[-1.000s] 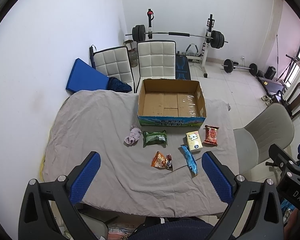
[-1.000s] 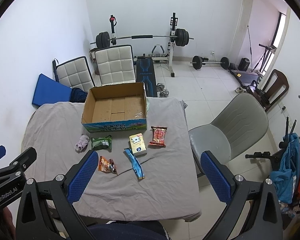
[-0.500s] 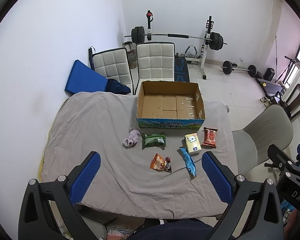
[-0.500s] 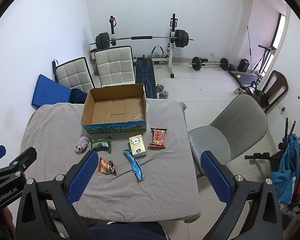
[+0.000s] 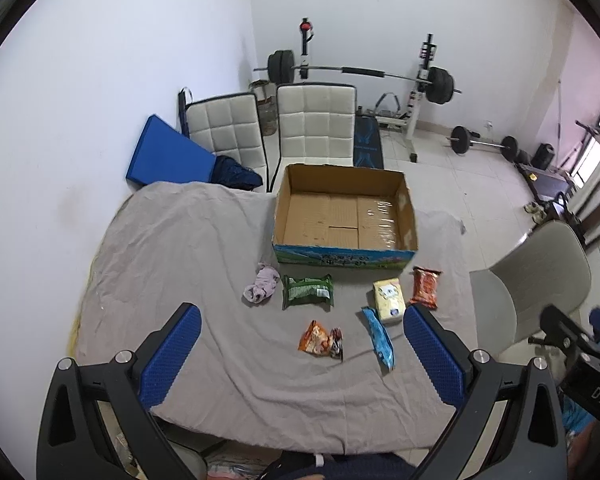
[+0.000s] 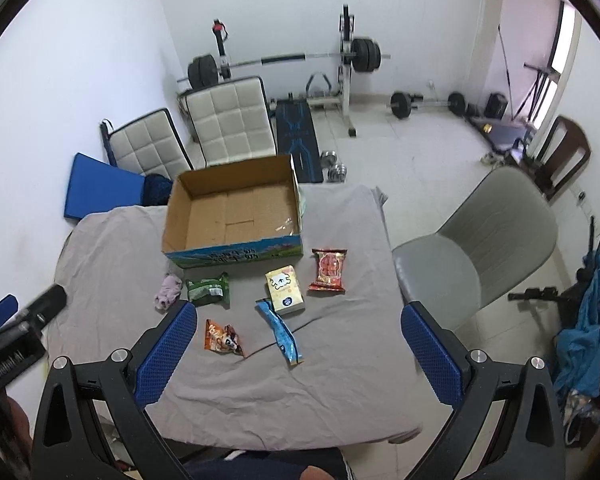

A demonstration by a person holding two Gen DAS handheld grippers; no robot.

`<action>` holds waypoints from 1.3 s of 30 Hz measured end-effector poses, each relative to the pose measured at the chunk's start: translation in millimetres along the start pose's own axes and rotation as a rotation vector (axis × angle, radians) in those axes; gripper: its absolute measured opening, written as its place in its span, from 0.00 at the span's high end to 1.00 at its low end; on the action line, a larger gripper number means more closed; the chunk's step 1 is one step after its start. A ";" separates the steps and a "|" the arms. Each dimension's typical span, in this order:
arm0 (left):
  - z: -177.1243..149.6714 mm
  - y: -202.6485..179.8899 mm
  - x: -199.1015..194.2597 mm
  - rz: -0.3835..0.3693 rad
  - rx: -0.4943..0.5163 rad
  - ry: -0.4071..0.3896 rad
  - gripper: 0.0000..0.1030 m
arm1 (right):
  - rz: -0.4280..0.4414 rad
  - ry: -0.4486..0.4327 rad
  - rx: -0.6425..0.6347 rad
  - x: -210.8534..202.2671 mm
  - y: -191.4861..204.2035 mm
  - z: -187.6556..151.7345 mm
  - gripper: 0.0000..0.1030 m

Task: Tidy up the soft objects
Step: 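Grasp the red-orange snack bag with the right tool while the left tool grasps the green bag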

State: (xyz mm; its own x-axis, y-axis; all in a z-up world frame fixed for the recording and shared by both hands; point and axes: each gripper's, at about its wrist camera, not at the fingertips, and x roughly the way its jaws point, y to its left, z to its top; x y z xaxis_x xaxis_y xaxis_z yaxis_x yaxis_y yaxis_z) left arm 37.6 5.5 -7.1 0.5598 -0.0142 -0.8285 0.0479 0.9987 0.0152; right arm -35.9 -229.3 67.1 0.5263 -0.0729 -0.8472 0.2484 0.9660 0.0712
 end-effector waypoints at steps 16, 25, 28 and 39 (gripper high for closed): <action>-5.7 19.4 304.5 0.029 -0.235 0.556 0.00 | -0.082 0.456 0.053 356.4 -73.4 26.6 0.00; -38.2 42.5 419.5 -0.071 -0.614 0.745 0.00 | -0.078 0.554 0.149 472.2 -89.9 25.9 0.07; -46.9 48.4 440.1 -0.096 -0.735 0.765 0.01 | -0.087 0.569 0.136 491.1 -84.0 21.4 0.23; -60.0 39.0 478.1 -0.064 -0.782 0.770 0.23 | -0.067 0.690 0.111 537.9 -85.0 -2.8 0.46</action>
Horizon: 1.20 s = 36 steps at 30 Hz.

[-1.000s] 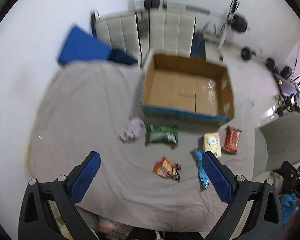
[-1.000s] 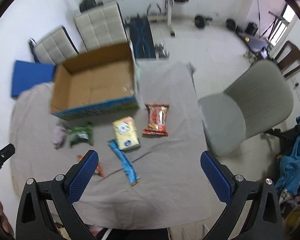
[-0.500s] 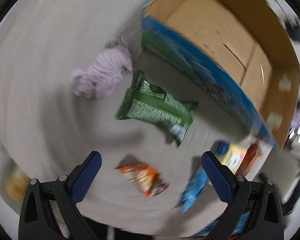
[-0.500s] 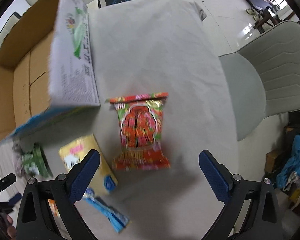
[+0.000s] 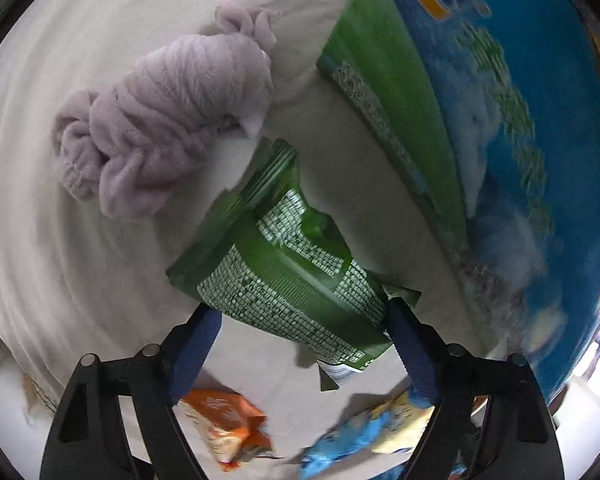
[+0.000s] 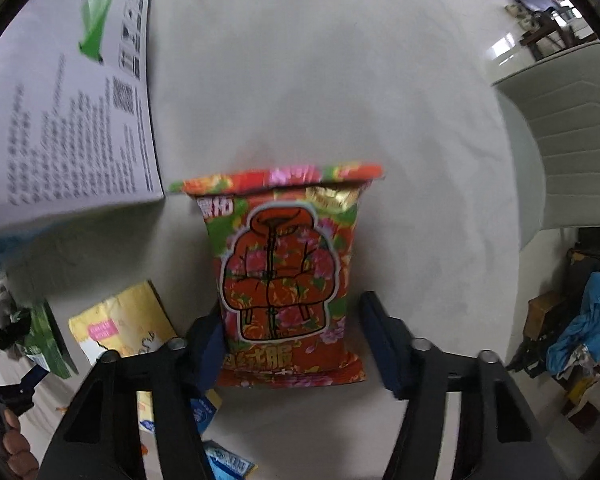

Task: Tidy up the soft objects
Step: 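Grasp the red-orange snack bag with the right tool while the left tool grasps the green bag, then carry both bags into the cardboard box and open both tools to release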

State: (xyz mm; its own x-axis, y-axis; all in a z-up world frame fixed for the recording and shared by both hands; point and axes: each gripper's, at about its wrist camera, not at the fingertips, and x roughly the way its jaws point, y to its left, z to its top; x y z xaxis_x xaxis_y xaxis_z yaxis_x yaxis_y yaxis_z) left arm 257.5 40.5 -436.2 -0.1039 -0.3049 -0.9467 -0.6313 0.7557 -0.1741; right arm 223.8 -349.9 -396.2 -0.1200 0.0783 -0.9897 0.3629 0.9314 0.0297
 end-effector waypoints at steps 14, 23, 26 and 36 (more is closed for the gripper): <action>-28.3 15.8 -10.8 0.215 0.279 -0.020 0.37 | -0.048 0.052 -0.113 23.3 9.8 1.3 0.40; -25.9 13.9 7.3 0.211 0.288 -0.070 0.50 | -0.056 0.070 -0.098 26.2 5.6 -4.5 0.40; -30.4 14.4 1.7 0.209 0.302 -0.089 0.57 | -0.060 0.056 -0.082 30.0 1.8 -6.5 0.52; -111.7 -2.9 -68.4 0.249 0.424 -0.252 0.61 | -0.045 -0.042 -0.096 -3.7 -2.4 -31.2 0.55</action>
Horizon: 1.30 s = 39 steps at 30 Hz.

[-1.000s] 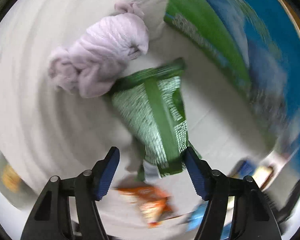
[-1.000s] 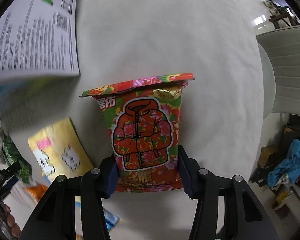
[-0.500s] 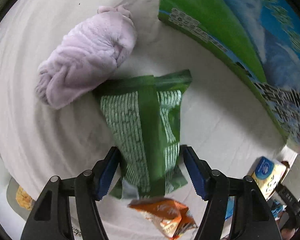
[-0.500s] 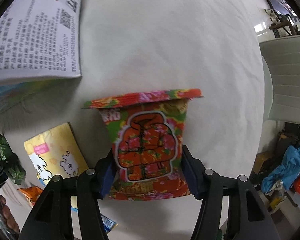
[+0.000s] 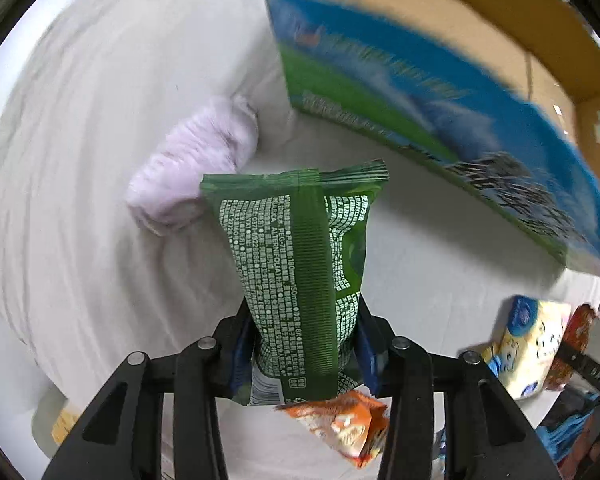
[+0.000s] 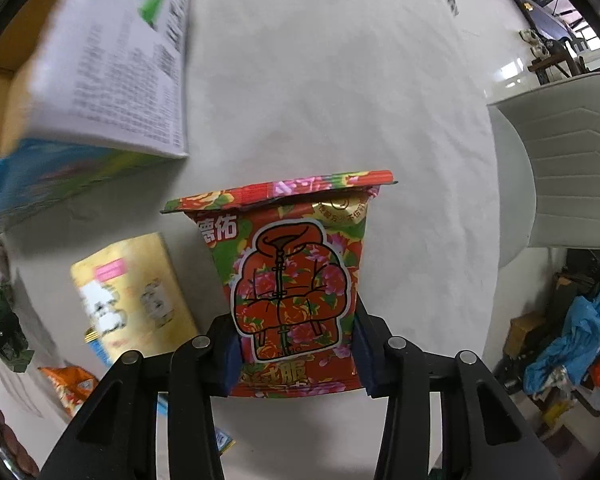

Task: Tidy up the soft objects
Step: 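Carry both bags into the cardboard box and open both tools to release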

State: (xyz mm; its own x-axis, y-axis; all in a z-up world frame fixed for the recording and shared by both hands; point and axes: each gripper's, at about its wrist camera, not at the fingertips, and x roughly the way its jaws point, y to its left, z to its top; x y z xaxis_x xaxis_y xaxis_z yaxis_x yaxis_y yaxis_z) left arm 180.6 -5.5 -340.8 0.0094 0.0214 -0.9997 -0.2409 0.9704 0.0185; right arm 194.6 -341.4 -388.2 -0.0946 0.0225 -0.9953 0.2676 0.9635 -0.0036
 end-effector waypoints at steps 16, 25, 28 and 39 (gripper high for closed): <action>-19.6 -47.5 -196.4 -0.055 0.209 -0.328 0.62 | 0.235 -0.261 -0.095 -180.7 14.9 -46.8 0.55; 42.2 -78.6 -213.3 -0.136 0.318 -0.359 0.62 | 0.201 -0.385 -0.116 -212.5 82.7 0.4 0.55; 73.3 -92.9 -195.7 -0.154 0.335 -0.329 0.62 | 0.172 -0.396 -0.134 -205.3 102.2 24.8 0.55; 177.1 -113.0 -137.8 -0.229 0.372 -0.135 0.62 | 0.170 -0.271 -0.152 -160.8 137.7 123.4 0.55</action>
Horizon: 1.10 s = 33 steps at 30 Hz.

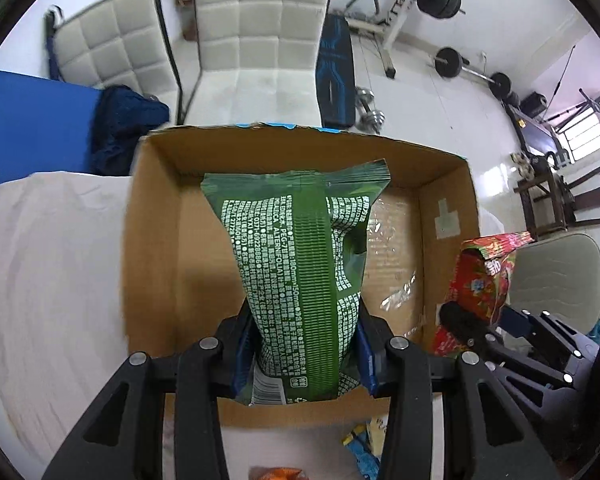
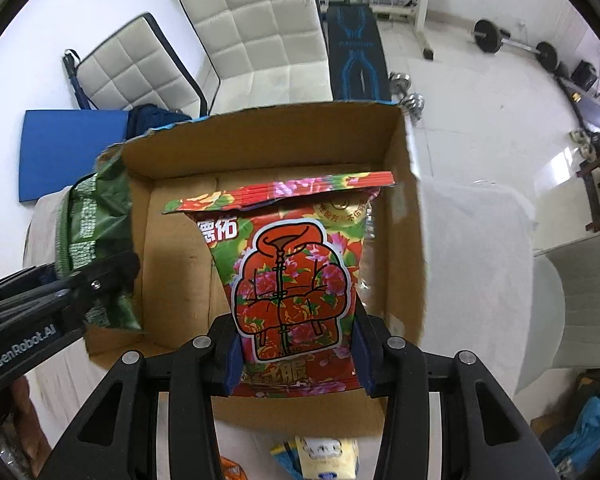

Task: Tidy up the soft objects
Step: 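Carry both bags into the cardboard box and open both tools to release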

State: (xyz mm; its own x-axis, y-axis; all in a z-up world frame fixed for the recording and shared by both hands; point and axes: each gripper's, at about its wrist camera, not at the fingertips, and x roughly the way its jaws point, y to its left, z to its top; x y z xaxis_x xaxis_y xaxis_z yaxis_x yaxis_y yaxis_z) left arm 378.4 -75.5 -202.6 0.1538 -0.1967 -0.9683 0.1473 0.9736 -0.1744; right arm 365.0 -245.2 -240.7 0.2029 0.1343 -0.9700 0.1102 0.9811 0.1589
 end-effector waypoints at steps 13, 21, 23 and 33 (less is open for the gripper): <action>49.8 6.0 100.1 -0.112 -0.001 0.218 0.62 | -0.051 0.124 0.002 91.7 -6.0 48.0 0.55; 55.6 5.4 119.5 -0.105 0.018 0.250 0.61 | -0.131 0.125 -0.016 121.7 1.6 58.8 0.54; 55.3 6.6 122.6 -0.094 0.005 0.267 0.61 | -0.147 0.132 -0.003 126.5 0.9 59.3 0.53; 50.9 13.6 88.6 -0.018 0.005 0.191 0.33 | -0.160 0.133 -0.032 108.0 9.3 53.3 0.24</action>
State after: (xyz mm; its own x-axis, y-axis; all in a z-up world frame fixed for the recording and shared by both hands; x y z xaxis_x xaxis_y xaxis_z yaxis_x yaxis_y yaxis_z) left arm 443.8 -85.6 -281.6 -0.0367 -0.1880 -0.9815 0.1530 0.9695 -0.1914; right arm 439.8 -229.0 -334.1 0.0547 -0.0082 -0.9985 0.0994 0.9950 -0.0027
